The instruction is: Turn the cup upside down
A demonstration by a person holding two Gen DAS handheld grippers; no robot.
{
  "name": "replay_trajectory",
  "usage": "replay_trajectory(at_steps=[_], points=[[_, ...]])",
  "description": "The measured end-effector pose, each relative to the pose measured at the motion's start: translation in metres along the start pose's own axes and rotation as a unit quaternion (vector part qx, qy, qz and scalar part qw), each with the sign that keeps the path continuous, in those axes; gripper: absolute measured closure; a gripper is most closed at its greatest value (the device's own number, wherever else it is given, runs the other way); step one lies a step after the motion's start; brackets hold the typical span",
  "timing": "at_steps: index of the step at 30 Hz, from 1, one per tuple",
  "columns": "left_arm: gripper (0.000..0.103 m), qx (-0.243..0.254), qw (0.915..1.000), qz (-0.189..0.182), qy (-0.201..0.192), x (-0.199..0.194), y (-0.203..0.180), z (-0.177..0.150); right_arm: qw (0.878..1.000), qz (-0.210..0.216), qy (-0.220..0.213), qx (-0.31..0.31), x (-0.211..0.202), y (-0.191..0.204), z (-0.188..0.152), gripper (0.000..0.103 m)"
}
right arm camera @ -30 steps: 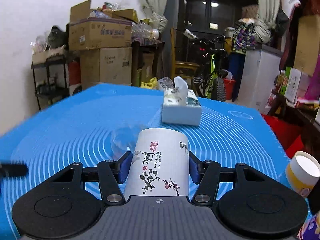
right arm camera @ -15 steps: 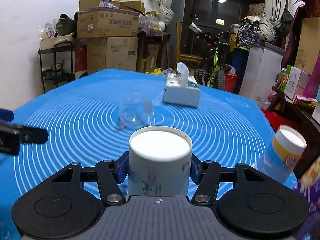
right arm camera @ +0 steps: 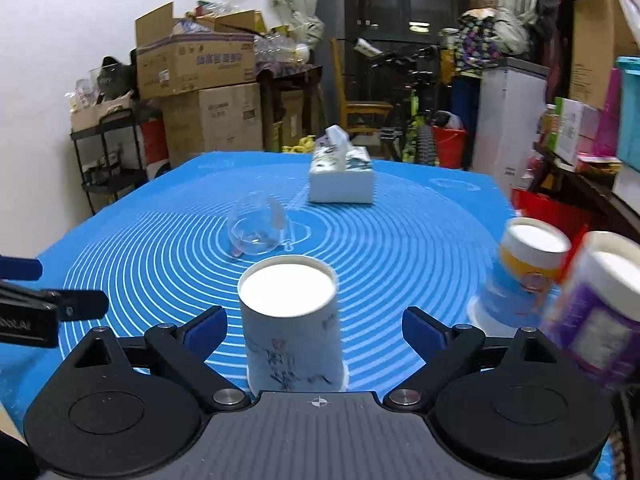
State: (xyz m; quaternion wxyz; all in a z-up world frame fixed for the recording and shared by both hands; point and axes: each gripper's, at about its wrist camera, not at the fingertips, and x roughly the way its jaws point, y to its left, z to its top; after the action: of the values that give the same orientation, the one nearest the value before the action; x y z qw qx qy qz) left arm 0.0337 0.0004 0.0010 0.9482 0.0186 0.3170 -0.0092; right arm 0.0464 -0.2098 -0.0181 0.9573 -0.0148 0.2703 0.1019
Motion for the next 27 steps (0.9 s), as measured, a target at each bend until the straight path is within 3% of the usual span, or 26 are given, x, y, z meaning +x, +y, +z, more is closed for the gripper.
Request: replay_trajectory(at_steps=[11,27], points=[[0.004,0.007,0.9998,-0.019,0.003,-0.034,-0.024,-0.012,1.0,-0.022,0.015,-0.006,-0.07,0.006,-0.013,0.008],[0.003,0.03,0.9991,-0.028,-0.003,-0.061,-0.042,-0.031,0.999,-0.021,0.037,0.008,-0.103,0.0,-0.028,0.008]])
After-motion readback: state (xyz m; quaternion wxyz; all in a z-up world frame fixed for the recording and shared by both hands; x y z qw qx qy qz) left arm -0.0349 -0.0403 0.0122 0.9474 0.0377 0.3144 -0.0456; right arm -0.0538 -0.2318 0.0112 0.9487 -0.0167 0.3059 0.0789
